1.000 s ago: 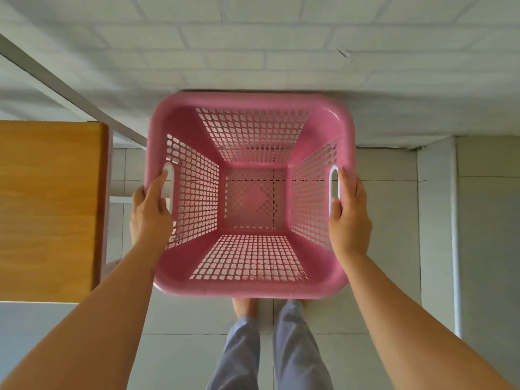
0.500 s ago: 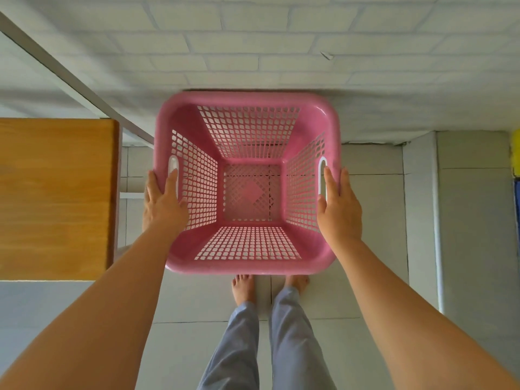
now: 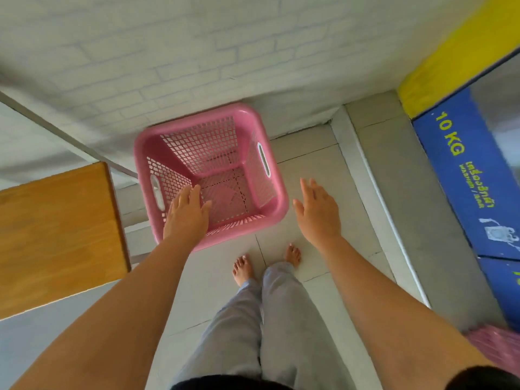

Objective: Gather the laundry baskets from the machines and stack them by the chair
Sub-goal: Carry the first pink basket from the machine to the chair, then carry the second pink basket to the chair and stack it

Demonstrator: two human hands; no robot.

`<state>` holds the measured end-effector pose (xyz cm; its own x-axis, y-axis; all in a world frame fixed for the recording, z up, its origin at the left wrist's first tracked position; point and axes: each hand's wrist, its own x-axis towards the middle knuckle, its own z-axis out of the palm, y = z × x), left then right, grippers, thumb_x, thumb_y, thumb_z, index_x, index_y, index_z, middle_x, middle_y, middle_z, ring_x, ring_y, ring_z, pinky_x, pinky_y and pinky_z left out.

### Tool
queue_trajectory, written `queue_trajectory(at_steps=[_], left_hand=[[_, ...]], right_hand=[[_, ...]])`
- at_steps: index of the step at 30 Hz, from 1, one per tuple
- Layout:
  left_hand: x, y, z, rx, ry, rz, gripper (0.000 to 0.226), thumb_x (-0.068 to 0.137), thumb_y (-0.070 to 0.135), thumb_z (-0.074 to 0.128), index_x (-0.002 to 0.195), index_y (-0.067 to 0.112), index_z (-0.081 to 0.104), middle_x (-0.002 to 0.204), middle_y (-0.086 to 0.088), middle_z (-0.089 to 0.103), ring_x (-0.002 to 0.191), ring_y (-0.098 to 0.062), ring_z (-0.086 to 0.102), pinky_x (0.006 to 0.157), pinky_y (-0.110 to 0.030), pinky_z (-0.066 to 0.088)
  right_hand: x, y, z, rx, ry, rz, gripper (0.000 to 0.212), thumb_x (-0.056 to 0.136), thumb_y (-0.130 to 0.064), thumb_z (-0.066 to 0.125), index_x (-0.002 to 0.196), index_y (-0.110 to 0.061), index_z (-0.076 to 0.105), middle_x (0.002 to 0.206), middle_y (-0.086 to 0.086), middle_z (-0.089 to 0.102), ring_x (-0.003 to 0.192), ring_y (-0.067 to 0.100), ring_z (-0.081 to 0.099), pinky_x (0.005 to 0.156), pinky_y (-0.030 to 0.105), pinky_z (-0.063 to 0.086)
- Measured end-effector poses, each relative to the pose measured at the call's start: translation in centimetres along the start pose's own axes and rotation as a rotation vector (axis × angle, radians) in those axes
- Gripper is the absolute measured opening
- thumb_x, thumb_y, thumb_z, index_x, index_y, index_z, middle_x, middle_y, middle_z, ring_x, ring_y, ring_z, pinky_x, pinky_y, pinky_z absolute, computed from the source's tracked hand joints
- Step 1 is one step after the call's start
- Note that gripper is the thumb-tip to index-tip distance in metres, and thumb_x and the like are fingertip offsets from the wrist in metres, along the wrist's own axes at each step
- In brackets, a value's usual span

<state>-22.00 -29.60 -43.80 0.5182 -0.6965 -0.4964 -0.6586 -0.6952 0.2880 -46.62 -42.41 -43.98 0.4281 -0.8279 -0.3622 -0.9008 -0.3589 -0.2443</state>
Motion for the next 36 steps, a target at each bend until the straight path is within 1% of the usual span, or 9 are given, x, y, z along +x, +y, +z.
queue_trajectory(at_steps=[3,6,11,13,15,19,23,30,36], left_hand=[[-2.0,3.0,-1.1,0.051,-0.032,0.122,0.057,0.1,0.042,0.028,0.15,0.015,0.023,0.16,-0.011,0.019,0.147,-0.031,0.018,0.118,-0.049,0.021],[-3.9,6.3,-1.4,0.123,-0.085,0.27,0.057,0.1,0.04,0.03,0.149,0.01,0.026,0.156,-0.016,0.026,0.143,-0.036,0.025,0.116,-0.052,0.025],[-7.5,12.6,0.0,0.27,-0.143,0.472,0.052,0.102,0.032,0.032,0.147,0.005,0.028,0.154,-0.018,0.028,0.143,-0.035,0.026,0.117,-0.047,0.023],[-9.3,15.0,1.1,0.335,-0.162,0.578,0.051,0.102,0.028,0.03,0.144,0.001,0.03,0.15,-0.02,0.033,0.14,-0.036,0.032,0.116,-0.045,0.028],[-11.6,17.5,2.4,0.358,-0.194,0.639,0.053,0.099,0.032,0.027,0.141,0.001,0.032,0.145,-0.021,0.038,0.135,-0.038,0.037,0.113,-0.046,0.034],[-17.7,21.7,6.0,0.394,-0.194,0.759,0.055,0.101,0.036,0.032,0.148,0.008,0.025,0.153,-0.018,0.031,0.139,-0.037,0.033,0.113,-0.049,0.031],[-24.9,24.6,10.0,0.447,-0.206,0.889,0.058,0.101,0.04,0.028,0.151,0.012,0.02,0.158,-0.013,0.024,0.145,-0.031,0.025,0.117,-0.044,0.023],[-35.4,30.2,17.4,0.475,-0.266,1.093,0.057,0.101,0.037,0.034,0.149,0.008,0.027,0.153,-0.015,0.034,0.141,-0.032,0.033,0.116,-0.041,0.027],[-42.0,36.9,23.5,0.488,-0.325,1.199,0.054,0.101,0.034,0.038,0.147,0.008,0.03,0.15,-0.014,0.037,0.137,-0.032,0.036,0.111,-0.04,0.031]], right_hand=[[-4.2,2.1,-1.8,0.047,0.005,0.107,0.056,0.1,-0.034,0.037,0.151,-0.014,0.024,0.156,0.016,0.029,0.142,0.033,0.031,0.114,0.049,0.029],[-8.8,4.7,-3.1,0.092,0.022,0.239,0.056,0.101,-0.035,0.032,0.152,-0.016,0.018,0.158,0.012,0.024,0.144,0.029,0.026,0.116,0.046,0.025],[-16.3,9.4,-4.2,0.169,0.078,0.417,0.056,0.102,-0.037,0.027,0.153,-0.018,0.014,0.16,0.009,0.019,0.146,0.027,0.021,0.118,0.044,0.021],[-19.4,11.4,-4.2,0.196,0.118,0.487,0.056,0.102,-0.038,0.027,0.153,-0.018,0.016,0.16,0.009,0.02,0.146,0.027,0.021,0.118,0.044,0.021],[-22.8,13.3,-4.0,0.222,0.159,0.55,0.056,0.102,-0.039,0.028,0.153,-0.018,0.018,0.16,0.008,0.022,0.146,0.026,0.023,0.118,0.044,0.022],[-30.7,17.0,-2.8,0.285,0.23,0.666,0.056,0.102,-0.04,0.03,0.152,-0.017,0.022,0.159,0.008,0.025,0.145,0.026,0.025,0.117,0.041,0.022],[-39.2,20.1,-1.1,0.33,0.293,0.769,0.055,0.101,-0.038,0.033,0.15,-0.015,0.026,0.157,0.01,0.028,0.143,0.027,0.029,0.117,0.041,0.026],[-52.5,25.8,1.5,0.414,0.384,1.005,0.056,0.1,-0.039,0.035,0.15,-0.014,0.028,0.156,0.009,0.031,0.143,0.027,0.032,0.116,0.043,0.028],[-59.1,31.4,3.1,0.53,0.467,1.207,0.055,0.099,-0.037,0.04,0.148,-0.015,0.03,0.155,0.007,0.034,0.14,0.028,0.035,0.114,0.046,0.031]])
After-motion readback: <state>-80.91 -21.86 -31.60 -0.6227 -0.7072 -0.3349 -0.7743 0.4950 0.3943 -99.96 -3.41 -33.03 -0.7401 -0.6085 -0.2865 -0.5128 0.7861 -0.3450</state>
